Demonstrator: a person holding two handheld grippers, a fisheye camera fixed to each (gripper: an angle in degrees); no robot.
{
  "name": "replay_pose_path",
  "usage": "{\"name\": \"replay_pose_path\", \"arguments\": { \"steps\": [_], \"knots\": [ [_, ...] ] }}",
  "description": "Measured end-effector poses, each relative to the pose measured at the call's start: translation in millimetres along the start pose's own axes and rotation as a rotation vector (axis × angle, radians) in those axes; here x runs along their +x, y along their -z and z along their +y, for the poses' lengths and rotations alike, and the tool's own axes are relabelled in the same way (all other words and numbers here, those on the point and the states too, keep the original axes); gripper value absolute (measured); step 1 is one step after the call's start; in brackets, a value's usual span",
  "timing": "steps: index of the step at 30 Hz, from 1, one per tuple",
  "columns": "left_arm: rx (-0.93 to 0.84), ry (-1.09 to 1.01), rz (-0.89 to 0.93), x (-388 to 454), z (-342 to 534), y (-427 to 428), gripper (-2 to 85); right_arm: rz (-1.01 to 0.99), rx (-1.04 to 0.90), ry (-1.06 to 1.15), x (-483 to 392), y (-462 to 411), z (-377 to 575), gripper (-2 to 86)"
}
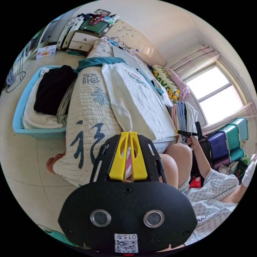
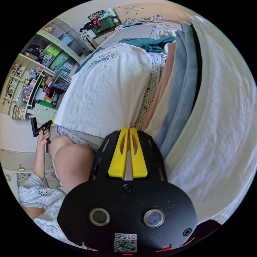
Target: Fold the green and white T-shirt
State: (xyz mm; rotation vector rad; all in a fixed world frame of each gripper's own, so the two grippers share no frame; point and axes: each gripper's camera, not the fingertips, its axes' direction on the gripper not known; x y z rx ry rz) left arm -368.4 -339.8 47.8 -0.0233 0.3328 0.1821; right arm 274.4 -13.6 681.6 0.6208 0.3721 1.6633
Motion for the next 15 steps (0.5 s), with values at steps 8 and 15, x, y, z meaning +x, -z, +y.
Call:
{"name": "replay_pose_path", "arguments": {
  "steps": [8,15],
  "knots": [
    [0.017,-0.003,-0.098,-28.1,39.4,12.2,-0.5,-0.011,-0.006,0.081,-33.5,-11.8,60.6,-0.4],
    [0.019,0.009,-0.065,-37.7,57.2,-36.2,3.1,-0.029,0.023,0.101,-52.8,-12.0,93.5,0.4]
  ]
}}
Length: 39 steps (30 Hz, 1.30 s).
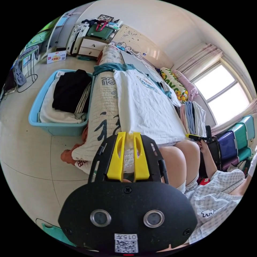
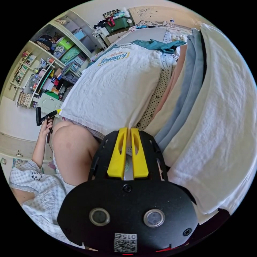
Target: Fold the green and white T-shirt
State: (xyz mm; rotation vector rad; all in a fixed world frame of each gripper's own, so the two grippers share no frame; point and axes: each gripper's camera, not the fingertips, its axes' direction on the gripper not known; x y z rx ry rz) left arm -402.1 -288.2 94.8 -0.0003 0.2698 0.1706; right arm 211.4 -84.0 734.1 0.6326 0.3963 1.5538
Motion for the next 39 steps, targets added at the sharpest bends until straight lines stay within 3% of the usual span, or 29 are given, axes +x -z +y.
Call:
{"name": "replay_pose_path", "arguments": {
  "steps": [13,19,24,27,35,39],
  "knots": [
    [0.0,-0.102,-0.236,27.3,39.2,-68.9,-0.4,0.079,0.044,0.045,-62.3,-9.6,57.0,-0.2],
    [0.137,-0.097,-0.343,49.4,76.3,-96.1,-0.5,0.136,0.16,0.064,-102.3,-12.7,101.5,-0.2],
    [0.279,-0.13,-0.5,77.7,110.6,-124.5,-0.3,0.5,0.299,0.132,-188.9,-38.5,151.5,0.0],
    [0.331,-0.115,-0.488,80.3,122.1,-132.3,0.5,0.659,0.415,0.128,-222.5,-59.5,181.6,0.5],
    [0.351,-0.161,-0.597,82.4,147.0,-116.3,12.9,0.495,0.491,-0.072,-203.4,-30.6,220.6,5.7],
    [0.393,-0.124,-0.72,86.4,156.4,-88.0,13.7,0.588,0.59,-0.065,-203.9,0.9,233.6,5.0]
  ]
}}
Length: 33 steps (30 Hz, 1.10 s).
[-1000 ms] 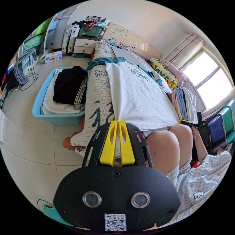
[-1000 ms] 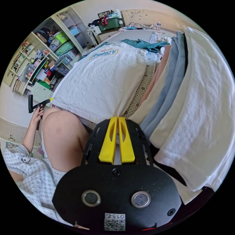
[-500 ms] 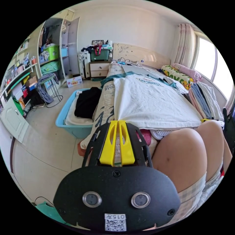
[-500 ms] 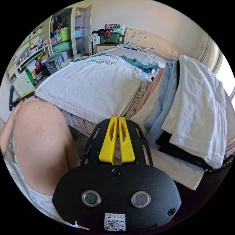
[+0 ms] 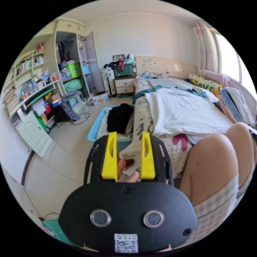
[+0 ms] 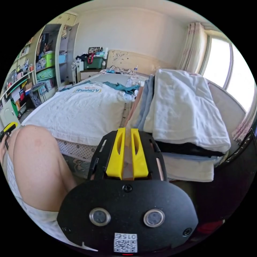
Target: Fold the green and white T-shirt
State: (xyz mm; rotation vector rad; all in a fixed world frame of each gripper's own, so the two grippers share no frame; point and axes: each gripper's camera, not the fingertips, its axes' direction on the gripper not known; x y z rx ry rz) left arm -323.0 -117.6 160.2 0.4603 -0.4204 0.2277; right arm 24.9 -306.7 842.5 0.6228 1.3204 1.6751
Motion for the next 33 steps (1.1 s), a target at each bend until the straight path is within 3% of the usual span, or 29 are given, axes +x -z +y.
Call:
{"name": "replay_pose_path", "arguments": {
  "steps": [4,8,12,17,20,23,30,33],
  "knots": [
    [0.106,0.058,-0.044,-1.5,-28.0,23.8,16.5,-0.126,0.164,-0.013,12.0,3.2,-35.1,11.5],
    [0.132,0.012,0.07,30.8,-92.5,29.6,14.8,-0.219,0.256,-0.07,19.1,-51.2,-108.1,11.3],
    [-0.055,-0.074,0.272,78.0,-157.5,-1.4,12.9,-0.293,0.138,-0.233,40.2,-170.6,-193.6,8.2],
    [-0.092,-0.165,0.511,132.7,-214.4,-27.1,12.4,-0.082,-0.09,-0.294,60.1,-324.0,-258.1,5.8],
    [-0.132,-0.244,0.564,173.7,-250.6,-44.8,12.1,-0.133,-0.225,-0.378,85.8,-394.2,-260.2,5.5],
    [-0.204,-0.328,0.575,219.6,-295.1,-65.1,11.3,-0.253,-0.253,-0.36,95.9,-422.7,-266.8,7.5],
    [-0.175,-0.501,0.647,372.1,-434.3,-93.2,10.7,-0.266,-0.262,-0.346,100.4,-462.2,-272.0,2.4],
    [-0.288,-0.502,0.702,451.2,-486.3,-111.7,9.5,-0.265,-0.221,-0.358,105.2,-465.0,-273.2,0.8]
  ]
}}
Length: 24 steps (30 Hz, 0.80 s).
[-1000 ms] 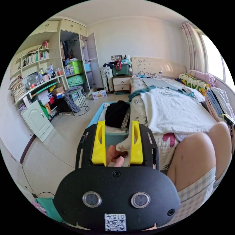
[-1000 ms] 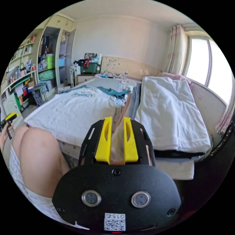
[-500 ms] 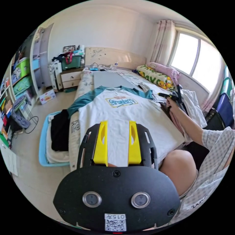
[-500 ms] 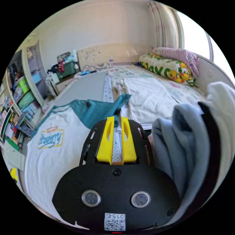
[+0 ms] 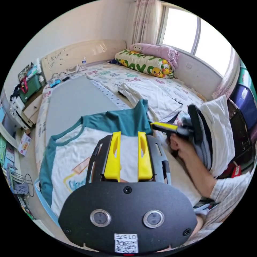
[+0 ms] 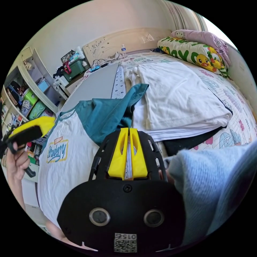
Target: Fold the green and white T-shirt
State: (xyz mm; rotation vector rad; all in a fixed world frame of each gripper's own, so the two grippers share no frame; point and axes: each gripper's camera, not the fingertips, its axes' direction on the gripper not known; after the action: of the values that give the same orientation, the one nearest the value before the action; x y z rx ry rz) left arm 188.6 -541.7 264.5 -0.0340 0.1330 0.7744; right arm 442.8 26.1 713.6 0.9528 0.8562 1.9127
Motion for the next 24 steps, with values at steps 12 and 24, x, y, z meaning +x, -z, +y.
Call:
{"name": "replay_pose_path", "arguments": {
  "steps": [12,24],
  "knots": [
    [-0.025,0.135,0.068,70.5,-168.7,-76.2,8.9,-0.046,0.056,-0.031,12.3,-15.1,-28.9,-0.2],
    [-0.021,0.162,0.124,122.0,-206.7,-30.1,1.3,-0.04,0.071,-0.03,13.0,-37.2,-71.4,-0.2]
  ]
}}
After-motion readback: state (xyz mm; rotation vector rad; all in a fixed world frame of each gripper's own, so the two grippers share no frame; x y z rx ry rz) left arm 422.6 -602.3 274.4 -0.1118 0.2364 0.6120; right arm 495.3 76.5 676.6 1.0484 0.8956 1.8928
